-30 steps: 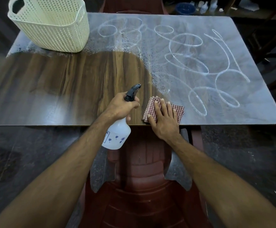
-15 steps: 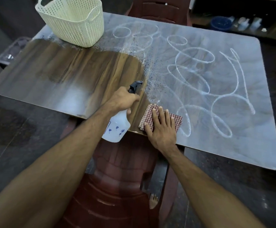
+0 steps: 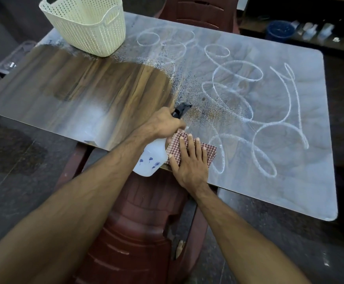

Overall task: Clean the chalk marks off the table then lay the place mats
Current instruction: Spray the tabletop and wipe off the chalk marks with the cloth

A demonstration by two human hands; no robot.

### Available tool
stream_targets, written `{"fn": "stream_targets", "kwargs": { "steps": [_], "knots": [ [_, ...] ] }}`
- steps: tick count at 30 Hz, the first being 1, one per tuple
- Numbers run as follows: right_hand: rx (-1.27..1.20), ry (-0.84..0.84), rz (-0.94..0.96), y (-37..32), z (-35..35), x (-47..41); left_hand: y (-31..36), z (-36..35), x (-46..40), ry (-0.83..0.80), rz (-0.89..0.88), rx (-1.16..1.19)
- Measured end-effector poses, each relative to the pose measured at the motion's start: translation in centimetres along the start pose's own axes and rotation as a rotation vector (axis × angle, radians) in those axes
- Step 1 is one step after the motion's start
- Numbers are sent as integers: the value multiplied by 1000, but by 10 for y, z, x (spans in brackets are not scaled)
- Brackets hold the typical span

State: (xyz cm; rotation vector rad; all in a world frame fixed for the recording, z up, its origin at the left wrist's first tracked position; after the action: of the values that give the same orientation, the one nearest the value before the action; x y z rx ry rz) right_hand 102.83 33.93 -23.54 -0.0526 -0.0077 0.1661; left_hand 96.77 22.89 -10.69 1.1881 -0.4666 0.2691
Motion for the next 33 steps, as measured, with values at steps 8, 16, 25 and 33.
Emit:
{"fn": "stream_targets", "kwargs": {
  "steps": [8,16,25,33],
  "knots": [
    [39,-73,46,27,-1,-1,-27,28,32,101,0,106],
    [104,-124,-9,101,6,-41,-61,42,57,164,15,185],
    [80,-154,313,-20,1,6,-53,55,62,212,-60,241],
    [103,-127,213,17,-2,9,-69,72,59,187,-70,296]
  ]
}}
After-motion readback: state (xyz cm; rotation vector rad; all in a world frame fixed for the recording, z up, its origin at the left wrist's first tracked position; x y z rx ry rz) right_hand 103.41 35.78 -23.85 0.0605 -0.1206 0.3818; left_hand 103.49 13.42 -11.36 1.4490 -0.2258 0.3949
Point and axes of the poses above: each hand's wrist, its own x-axis away from the middle knuckle, its own z-axis out of the back of the hand, y = z × x, the point moved 6 cm from there along -x, towards the middle knuckle, and after that the axes turned 13 degrees about x, right-handed, at the moved point
